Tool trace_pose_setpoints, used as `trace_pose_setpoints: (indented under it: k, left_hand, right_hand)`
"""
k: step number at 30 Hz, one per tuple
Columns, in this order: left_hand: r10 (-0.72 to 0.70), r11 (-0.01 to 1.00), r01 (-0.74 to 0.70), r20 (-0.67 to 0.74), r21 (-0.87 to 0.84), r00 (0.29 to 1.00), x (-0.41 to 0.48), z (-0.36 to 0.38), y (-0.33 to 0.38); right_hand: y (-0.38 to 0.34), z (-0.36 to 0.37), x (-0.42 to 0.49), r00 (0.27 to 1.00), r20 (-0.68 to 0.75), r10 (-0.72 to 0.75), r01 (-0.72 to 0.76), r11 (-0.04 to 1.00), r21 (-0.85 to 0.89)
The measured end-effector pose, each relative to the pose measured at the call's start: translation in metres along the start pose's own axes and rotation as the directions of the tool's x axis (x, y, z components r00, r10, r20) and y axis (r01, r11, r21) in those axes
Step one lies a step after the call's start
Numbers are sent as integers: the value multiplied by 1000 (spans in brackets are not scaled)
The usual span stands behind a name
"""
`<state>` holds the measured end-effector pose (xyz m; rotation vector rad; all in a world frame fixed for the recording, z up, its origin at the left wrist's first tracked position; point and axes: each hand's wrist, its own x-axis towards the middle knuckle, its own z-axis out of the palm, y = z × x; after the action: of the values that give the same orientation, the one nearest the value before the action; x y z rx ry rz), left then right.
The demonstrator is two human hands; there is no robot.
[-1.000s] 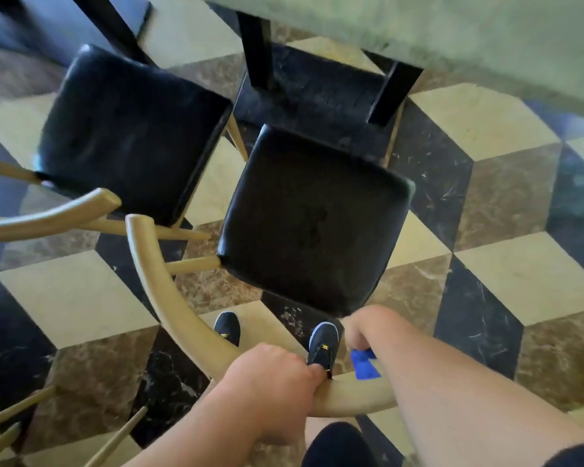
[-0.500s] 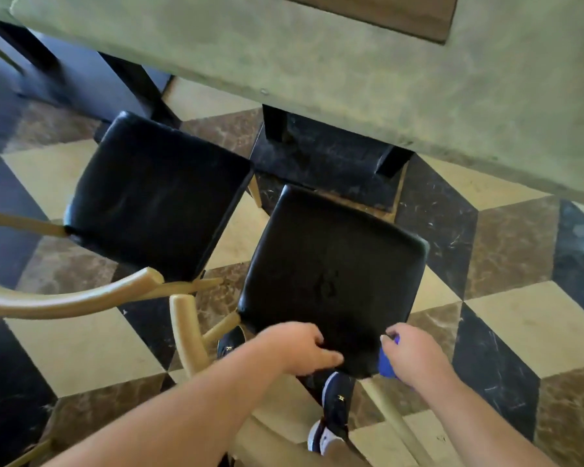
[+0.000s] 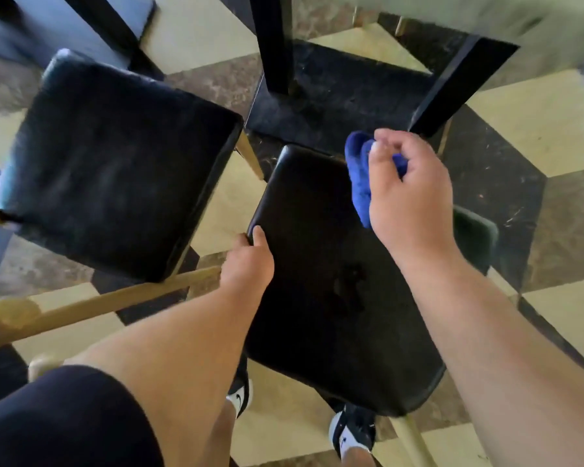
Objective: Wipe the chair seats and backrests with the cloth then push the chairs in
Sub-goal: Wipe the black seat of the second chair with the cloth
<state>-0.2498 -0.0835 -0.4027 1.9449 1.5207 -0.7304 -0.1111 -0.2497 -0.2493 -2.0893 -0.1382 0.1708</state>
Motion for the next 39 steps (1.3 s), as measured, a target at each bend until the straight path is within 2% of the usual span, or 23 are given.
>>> trace_pose_setpoints:
  k: [1,3,5,6,7,9,12,15,16,20,21,22,23,25,26,27,28,32,33,34,37,38,39]
  left_hand:
    - [25,999,-27,-85,-29,996,-1,11,-6]
    - [72,997,-75,-223,-2,972,-3,27,-12]
    - [80,996,-86,-290,-10,954,1,32,-12]
    - [89,995,-97,-315,-10,945,3,35,-12]
    - [96,995,-103,-309,-8,946,5,38,-13]
    - [125,991,-132,-329,0,936,7,43,-17]
    - [140,988,-154,-342,-13,929,11,46,-20]
    - [133,988,-153,-316,-39,939,12,45,-19]
    - [133,987,-152,-308,-42,942,12,44,-19]
    - [137,985,-160,-272,-66,952,9,41,-19]
    - [140,984,-164,-274,-64,952,8,41,-19]
    - [147,983,-171,-280,-63,949,9,42,-19]
    - [152,982,-177,-286,-64,946,9,42,-18]
    - [159,981,-185,-300,-63,941,11,44,-19]
    - [160,980,-187,-303,-61,939,12,45,-19]
    - [160,981,-185,-303,-56,940,12,45,-20]
    - [159,982,-183,-304,-53,939,12,45,-21]
    - [164,980,-192,-328,-52,930,11,45,-20]
    - [167,980,-194,-334,-50,928,11,46,-19]
    - [169,980,-196,-341,-44,925,11,46,-19]
    - [172,980,-196,-370,-27,913,12,47,-21]
    - [170,981,-194,-375,-25,911,12,47,-21]
    - [168,982,-190,-379,-21,910,12,47,-20]
  right_hand:
    - [5,19,2,996,44,-81,83,995,-46]
    - [26,56,6,955,256,-152,198,967,-160]
    - [59,89,4,849,526,-46,263,901,-345]
    - [74,102,1,802,596,24,313,833,-455]
    - [87,113,-4,788,614,49,370,760,-535]
    - [101,128,-10,816,578,-28,438,682,-585]
    - [101,147,2,835,535,-126,467,676,-570]
    - [87,164,11,807,579,-114,497,659,-564]
    - [84,163,3,762,636,-117,550,635,-542]
    - [109,120,-25,478,866,-147,764,556,-327]
    - [116,111,-14,447,879,-167,791,532,-301]
    - [121,106,1,460,869,-183,796,519,-312]
    - [122,108,18,525,830,-189,763,537,-360]
    - [113,126,41,713,685,-153,608,622,-493]
    - [105,137,41,778,617,-117,530,650,-546]
    - [99,146,32,812,576,-90,481,661,-576]
    - [98,149,16,810,580,-83,482,657,-579]
    - [119,101,-10,667,731,-144,633,628,-453]
    - [129,90,1,663,735,-142,638,622,-454]
    - [136,84,16,685,716,-135,622,620,-478]
    - [136,92,44,847,528,-64,434,659,-615]
    - [131,99,39,879,474,-52,383,668,-638]
    - [128,102,28,882,468,-59,384,666,-639]
